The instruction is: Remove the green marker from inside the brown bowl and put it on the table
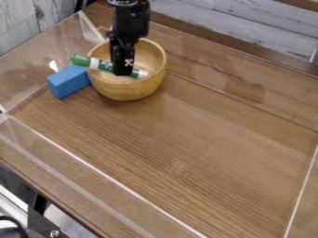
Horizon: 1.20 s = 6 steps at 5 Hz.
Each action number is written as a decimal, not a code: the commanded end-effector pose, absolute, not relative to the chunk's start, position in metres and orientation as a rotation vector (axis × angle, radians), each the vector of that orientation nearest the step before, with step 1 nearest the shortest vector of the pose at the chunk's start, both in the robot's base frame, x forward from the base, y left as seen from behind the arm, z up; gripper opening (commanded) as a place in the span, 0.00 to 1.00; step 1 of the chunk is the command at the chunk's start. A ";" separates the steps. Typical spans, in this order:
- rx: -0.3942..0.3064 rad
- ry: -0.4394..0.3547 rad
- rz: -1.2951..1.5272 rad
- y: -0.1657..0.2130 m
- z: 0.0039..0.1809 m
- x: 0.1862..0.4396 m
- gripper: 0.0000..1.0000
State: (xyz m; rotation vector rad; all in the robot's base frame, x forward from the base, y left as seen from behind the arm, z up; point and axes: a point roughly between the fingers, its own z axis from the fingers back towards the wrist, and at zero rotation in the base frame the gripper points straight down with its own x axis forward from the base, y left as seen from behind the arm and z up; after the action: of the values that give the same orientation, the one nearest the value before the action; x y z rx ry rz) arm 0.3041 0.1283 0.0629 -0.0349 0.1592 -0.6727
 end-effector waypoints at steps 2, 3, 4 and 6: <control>0.037 0.079 -0.653 0.132 0.099 0.315 0.00; 0.036 0.080 -0.644 0.132 0.101 0.314 0.00; 0.034 0.080 -0.634 0.132 0.102 0.314 0.00; 0.029 0.079 -0.617 0.133 0.103 0.313 0.00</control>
State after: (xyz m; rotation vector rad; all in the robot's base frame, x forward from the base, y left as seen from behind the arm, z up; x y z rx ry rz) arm 0.3021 0.1269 0.0666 -0.0493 0.1770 -0.6229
